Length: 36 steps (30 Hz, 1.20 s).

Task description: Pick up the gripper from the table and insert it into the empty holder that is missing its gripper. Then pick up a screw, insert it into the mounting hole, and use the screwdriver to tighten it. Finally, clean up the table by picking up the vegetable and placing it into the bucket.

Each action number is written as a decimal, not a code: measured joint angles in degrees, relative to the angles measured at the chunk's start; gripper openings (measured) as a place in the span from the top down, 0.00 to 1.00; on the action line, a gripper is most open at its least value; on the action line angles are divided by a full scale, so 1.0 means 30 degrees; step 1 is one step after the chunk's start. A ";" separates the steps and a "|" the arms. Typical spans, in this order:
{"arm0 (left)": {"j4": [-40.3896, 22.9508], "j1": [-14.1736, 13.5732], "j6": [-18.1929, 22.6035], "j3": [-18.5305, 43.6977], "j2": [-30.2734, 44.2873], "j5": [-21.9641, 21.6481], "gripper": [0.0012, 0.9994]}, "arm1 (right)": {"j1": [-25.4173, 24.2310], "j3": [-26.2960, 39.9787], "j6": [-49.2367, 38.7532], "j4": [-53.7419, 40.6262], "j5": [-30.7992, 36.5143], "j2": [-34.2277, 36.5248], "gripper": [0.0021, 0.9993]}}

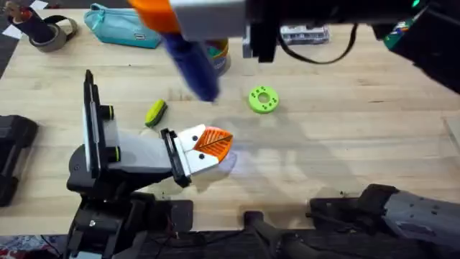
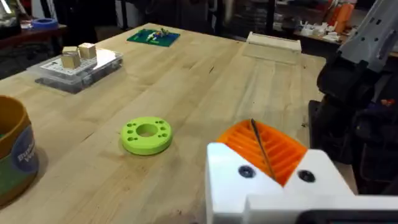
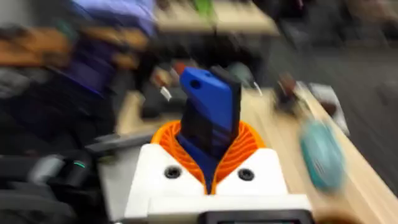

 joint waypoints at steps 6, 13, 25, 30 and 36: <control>0.0064 0.0000 -0.0005 0.0000 0.0001 -0.0298 0.99 | -0.0541 0.1578 -0.3667 -0.5485 0.7035 0.0764 0.98; 0.1569 0.0007 0.0009 0.0000 0.0000 -0.0901 0.99 | -0.3654 0.2188 -0.8485 -0.9339 1.0824 0.0817 0.98; 0.0414 0.0007 0.0002 0.0000 0.0000 -0.2695 0.99 | -0.8736 0.2238 -1.3528 -1.4715 1.1839 0.3849 0.98; 0.0427 0.0000 0.0008 0.0000 0.0000 -0.2827 0.99 | -1.0252 0.2238 -1.6579 -1.4638 1.2704 0.5935 0.98; 0.0427 0.0007 0.0001 0.0000 0.0000 -0.2885 0.99 | -1.0773 0.2260 -1.8347 -1.4270 1.3848 0.8976 0.98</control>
